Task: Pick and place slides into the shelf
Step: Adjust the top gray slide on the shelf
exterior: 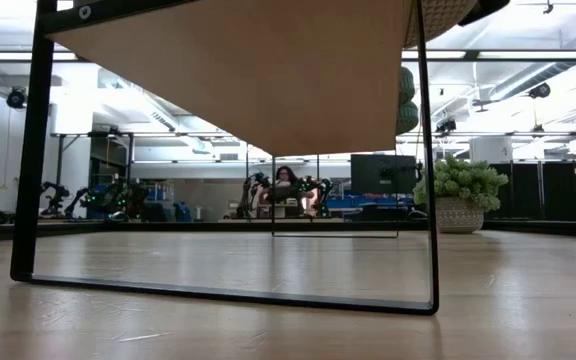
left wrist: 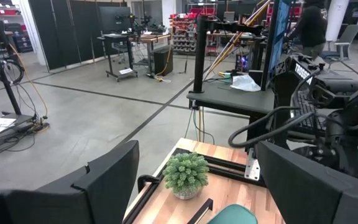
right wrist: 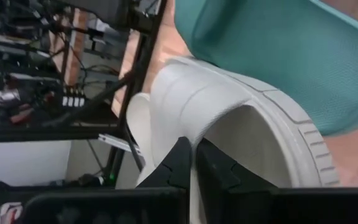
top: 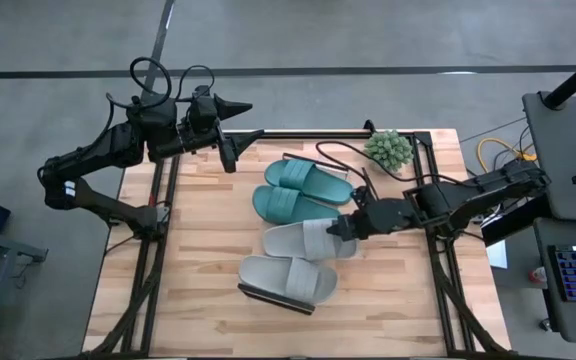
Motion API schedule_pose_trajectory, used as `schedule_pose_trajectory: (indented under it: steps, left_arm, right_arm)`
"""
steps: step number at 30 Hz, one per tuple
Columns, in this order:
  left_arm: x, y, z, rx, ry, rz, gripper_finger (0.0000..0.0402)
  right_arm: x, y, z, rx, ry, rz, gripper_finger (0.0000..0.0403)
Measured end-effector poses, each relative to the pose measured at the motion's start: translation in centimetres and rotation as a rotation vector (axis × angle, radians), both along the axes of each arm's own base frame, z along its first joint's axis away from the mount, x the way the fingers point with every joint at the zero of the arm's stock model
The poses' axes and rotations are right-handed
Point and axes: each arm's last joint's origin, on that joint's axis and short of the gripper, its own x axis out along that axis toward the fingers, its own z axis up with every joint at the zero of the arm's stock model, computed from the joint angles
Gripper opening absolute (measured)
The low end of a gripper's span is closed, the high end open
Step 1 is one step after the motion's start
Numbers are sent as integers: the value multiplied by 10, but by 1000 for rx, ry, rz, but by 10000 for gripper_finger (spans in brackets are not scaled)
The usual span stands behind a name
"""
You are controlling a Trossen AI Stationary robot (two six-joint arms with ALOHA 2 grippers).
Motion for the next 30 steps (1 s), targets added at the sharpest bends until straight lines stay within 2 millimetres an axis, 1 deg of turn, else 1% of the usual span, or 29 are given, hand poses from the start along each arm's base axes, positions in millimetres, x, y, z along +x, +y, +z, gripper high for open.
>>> schedule_pose_trajectory:
  steps: [5,11,14,17,21,25,30]
  left_arm:
    - [0,0,0,0,0,1,311]
    - [0,0,0,-1,1,0,311]
    - [0,0,0,0,0,0,311]
    - [0,0,0,-1,0,0,311]
    - [0,0,0,-2,-1,1,311]
    - [0,0,0,-2,-2,0,311]
    - [0,0,0,-2,-5,0,311]
  right_arm:
    - [-1,2,8,-14,-35,-50,9]
    - [-1,7,9,0,-51,-94,9]
    - [7,10,5,13,-64,-99,9]
    - [22,16,-1,32,-100,-105,9]
    - [39,22,-15,32,-95,-116,9]
    - [44,26,-24,26,-70,-131,9]
    - [43,30,-25,21,-70,-157,8]
